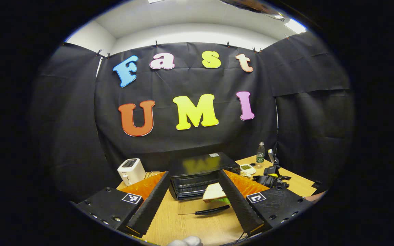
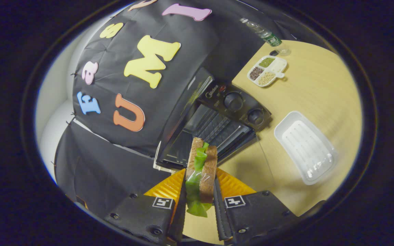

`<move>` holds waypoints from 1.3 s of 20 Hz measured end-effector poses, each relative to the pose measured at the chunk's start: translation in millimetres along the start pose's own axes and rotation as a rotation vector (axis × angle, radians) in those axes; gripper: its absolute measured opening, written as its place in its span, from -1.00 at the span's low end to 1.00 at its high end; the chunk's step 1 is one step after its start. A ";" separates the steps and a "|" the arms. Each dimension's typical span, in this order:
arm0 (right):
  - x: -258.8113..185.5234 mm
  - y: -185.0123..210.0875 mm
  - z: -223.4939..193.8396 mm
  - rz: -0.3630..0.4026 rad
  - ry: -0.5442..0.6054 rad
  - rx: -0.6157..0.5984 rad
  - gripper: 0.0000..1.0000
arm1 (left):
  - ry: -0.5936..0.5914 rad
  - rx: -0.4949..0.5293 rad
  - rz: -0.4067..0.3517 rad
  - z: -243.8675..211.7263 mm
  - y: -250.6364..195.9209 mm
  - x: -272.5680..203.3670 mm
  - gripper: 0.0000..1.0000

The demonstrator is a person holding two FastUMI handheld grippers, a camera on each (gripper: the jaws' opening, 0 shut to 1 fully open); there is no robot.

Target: Open the electric oven with the left hand, put the food in, and close the electric oven.

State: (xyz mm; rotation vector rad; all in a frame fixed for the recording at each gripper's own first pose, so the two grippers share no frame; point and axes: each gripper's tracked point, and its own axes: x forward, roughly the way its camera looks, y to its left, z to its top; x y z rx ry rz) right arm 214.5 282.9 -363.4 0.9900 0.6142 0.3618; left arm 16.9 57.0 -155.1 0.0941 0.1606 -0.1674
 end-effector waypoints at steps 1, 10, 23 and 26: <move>11.4 1.7 -5.1 -0.001 -0.023 0.022 -0.24 | 0.001 0.002 0.002 -3.6 4.2 0.5 0.91; 103.5 0.6 -3.6 -0.034 -0.228 0.211 -0.23 | 0.035 -0.050 0.007 -34.2 20.3 14.7 0.91; 168.8 -15.1 20.0 -0.123 -0.276 0.136 -0.20 | 0.091 -0.079 0.051 -56.9 37.0 27.1 0.91; 167.3 -26.0 21.2 -0.210 -0.276 -0.036 0.10 | 0.084 -0.070 0.051 -54.4 36.1 28.9 0.91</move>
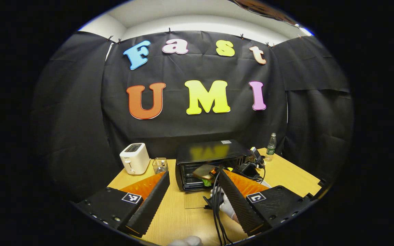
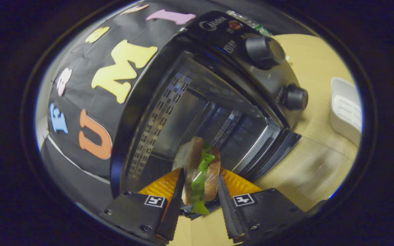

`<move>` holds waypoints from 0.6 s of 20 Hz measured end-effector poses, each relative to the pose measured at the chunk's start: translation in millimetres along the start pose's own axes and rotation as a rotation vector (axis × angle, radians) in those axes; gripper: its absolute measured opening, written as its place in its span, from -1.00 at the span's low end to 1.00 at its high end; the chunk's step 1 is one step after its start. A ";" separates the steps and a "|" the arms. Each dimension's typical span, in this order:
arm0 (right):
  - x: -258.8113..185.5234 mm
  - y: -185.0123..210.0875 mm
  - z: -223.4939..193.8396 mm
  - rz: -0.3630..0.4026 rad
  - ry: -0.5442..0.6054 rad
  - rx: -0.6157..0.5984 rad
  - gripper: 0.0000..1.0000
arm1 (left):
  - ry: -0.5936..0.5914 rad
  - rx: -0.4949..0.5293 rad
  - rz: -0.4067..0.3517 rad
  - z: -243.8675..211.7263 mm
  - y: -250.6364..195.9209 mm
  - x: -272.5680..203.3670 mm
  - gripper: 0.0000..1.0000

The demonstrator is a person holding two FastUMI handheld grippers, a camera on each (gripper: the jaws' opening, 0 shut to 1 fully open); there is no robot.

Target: Open the electric oven with the left hand, put the food in, and close the electric oven.

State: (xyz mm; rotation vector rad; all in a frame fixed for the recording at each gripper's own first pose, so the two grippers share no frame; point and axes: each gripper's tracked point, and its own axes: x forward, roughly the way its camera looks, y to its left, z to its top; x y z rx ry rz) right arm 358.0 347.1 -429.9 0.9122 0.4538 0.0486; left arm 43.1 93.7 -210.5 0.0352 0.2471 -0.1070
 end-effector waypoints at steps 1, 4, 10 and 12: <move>-0.6 -2.2 -0.6 -0.018 0.000 -0.062 0.11 | -0.001 0.000 0.000 -0.2 -0.8 0.3 0.91; -8.7 -3.2 6.9 -0.072 -0.012 -0.207 0.63 | -0.002 0.000 0.006 0.1 2.0 0.7 0.91; -37.8 -12.0 28.7 -0.125 -0.041 -0.403 0.80 | -0.020 -0.004 0.018 3.7 5.2 0.5 0.91; -54.9 -14.0 35.1 -0.122 -0.035 -0.437 0.84 | -0.031 -0.003 0.025 3.9 6.9 1.0 0.91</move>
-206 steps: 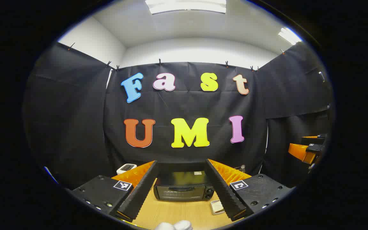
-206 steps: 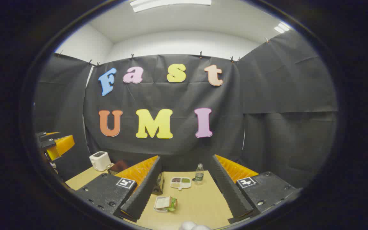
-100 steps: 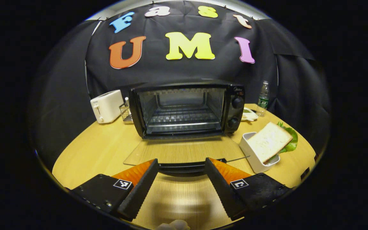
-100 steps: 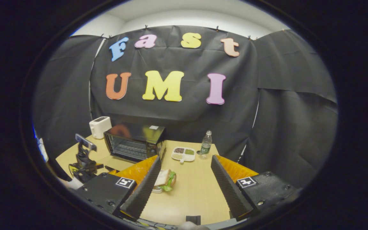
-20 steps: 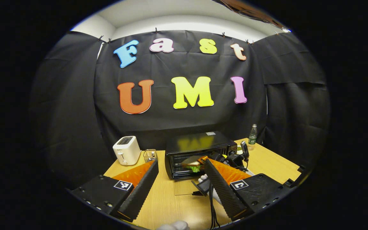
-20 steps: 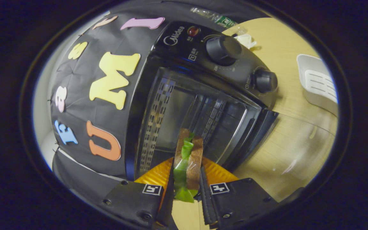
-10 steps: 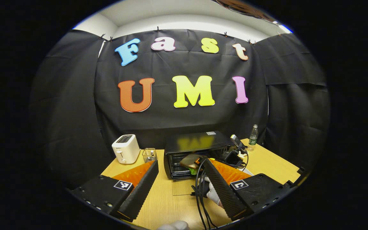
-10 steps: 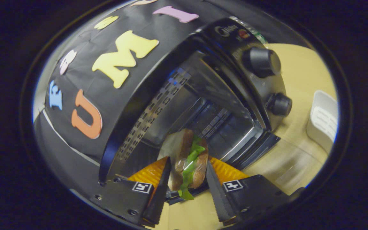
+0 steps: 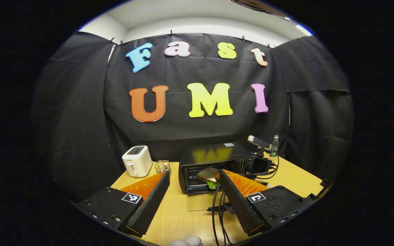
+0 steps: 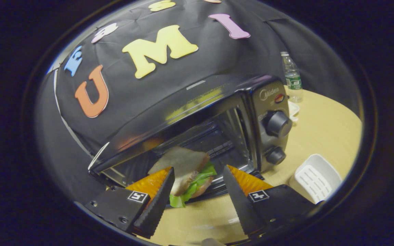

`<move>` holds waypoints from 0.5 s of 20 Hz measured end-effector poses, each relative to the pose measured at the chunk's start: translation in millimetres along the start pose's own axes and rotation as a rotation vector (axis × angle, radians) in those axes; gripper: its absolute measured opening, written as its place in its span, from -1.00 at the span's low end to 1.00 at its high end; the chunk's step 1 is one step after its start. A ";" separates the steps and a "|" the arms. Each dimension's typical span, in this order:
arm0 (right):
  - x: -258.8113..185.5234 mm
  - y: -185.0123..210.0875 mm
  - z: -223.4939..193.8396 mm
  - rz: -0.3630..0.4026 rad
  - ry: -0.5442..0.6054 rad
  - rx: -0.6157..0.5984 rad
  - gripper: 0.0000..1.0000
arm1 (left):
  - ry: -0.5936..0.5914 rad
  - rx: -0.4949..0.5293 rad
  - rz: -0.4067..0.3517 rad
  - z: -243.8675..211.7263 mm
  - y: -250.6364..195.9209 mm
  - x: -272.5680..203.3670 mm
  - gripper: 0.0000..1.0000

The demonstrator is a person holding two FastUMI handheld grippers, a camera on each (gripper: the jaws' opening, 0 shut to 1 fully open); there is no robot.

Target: Open the electric oven with the left hand, put the food in, and close the electric oven.

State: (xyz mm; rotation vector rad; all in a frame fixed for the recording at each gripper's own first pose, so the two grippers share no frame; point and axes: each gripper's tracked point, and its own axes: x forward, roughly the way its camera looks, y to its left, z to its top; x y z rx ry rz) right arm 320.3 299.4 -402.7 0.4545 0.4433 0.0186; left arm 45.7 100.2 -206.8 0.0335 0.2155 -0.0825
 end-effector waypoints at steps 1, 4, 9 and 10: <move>-8.9 -1.7 4.3 0.005 -0.004 -0.024 0.84 | -0.002 -0.005 0.002 -1.1 0.6 1.2 0.91; -43.0 -9.1 28.5 0.022 -0.044 -0.139 0.80 | -0.001 -0.011 0.011 -6.8 1.7 3.9 0.90; -120.1 -32.6 85.2 0.031 -0.139 -0.301 0.85 | 0.037 0.002 0.033 -36.2 -5.1 10.3 0.92; -137.1 -36.3 96.7 0.038 -0.163 -0.330 0.92 | 0.052 0.005 0.039 -47.0 -7.3 12.5 0.91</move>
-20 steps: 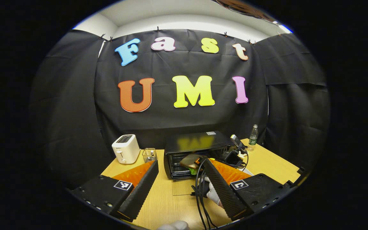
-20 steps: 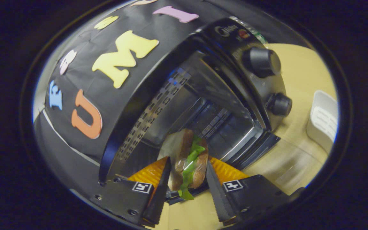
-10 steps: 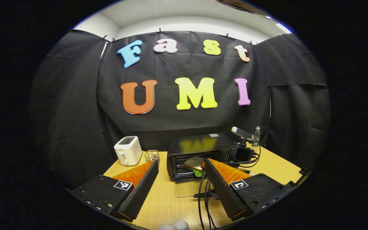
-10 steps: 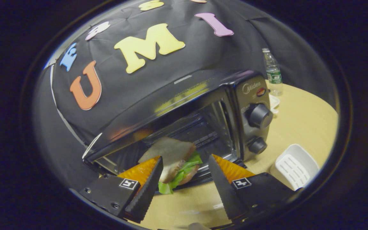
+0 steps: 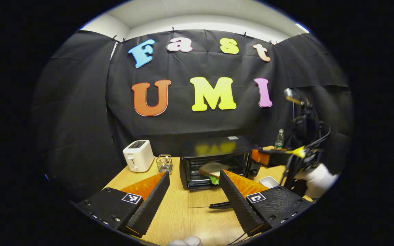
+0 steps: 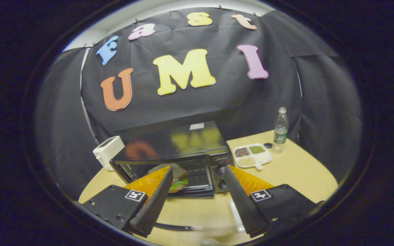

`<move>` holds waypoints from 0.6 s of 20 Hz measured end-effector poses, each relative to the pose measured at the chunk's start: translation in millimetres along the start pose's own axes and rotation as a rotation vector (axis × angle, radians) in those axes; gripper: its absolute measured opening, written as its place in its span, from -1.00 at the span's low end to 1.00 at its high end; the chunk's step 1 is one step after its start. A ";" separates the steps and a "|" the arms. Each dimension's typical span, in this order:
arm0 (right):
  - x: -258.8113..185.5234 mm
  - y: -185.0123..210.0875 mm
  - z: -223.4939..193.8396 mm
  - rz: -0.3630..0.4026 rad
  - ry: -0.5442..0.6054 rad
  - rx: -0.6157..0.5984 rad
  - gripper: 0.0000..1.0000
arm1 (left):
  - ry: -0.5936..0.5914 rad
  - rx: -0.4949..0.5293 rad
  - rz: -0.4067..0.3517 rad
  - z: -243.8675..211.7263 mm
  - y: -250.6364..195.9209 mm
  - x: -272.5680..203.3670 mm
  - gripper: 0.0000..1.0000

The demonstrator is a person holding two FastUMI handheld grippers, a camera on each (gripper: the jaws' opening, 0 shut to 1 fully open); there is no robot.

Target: Open the electric oven with the left hand, put the food in, and close the electric oven.

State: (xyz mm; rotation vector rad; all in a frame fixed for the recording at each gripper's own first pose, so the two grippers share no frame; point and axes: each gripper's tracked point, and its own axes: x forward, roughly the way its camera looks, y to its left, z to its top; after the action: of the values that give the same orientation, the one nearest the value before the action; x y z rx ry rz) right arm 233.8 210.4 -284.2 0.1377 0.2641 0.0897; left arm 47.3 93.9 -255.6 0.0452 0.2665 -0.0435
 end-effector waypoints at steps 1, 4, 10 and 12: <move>-16.9 -10.8 12.6 -0.010 -0.011 -0.024 0.94 | 0.022 0.000 0.004 -9.5 -3.9 2.1 0.91; -61.9 -43.5 51.1 -0.021 -0.070 -0.065 0.93 | 0.084 -0.024 0.003 -42.2 -20.2 10.2 0.92; -135.5 -105.3 108.3 -0.051 -0.154 -0.112 0.93 | 0.213 -0.082 0.008 -105.1 -50.8 25.1 0.92; -156.2 -118.0 116.4 -0.051 -0.151 -0.135 0.94 | 0.229 -0.068 0.003 -119.8 -58.7 31.2 0.92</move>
State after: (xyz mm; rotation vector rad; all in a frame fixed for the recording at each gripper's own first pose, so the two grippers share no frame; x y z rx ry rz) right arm 122.8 62.9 -150.6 0.0036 0.1104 0.0455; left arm 43.1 40.3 -381.6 -0.0168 0.4963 -0.0261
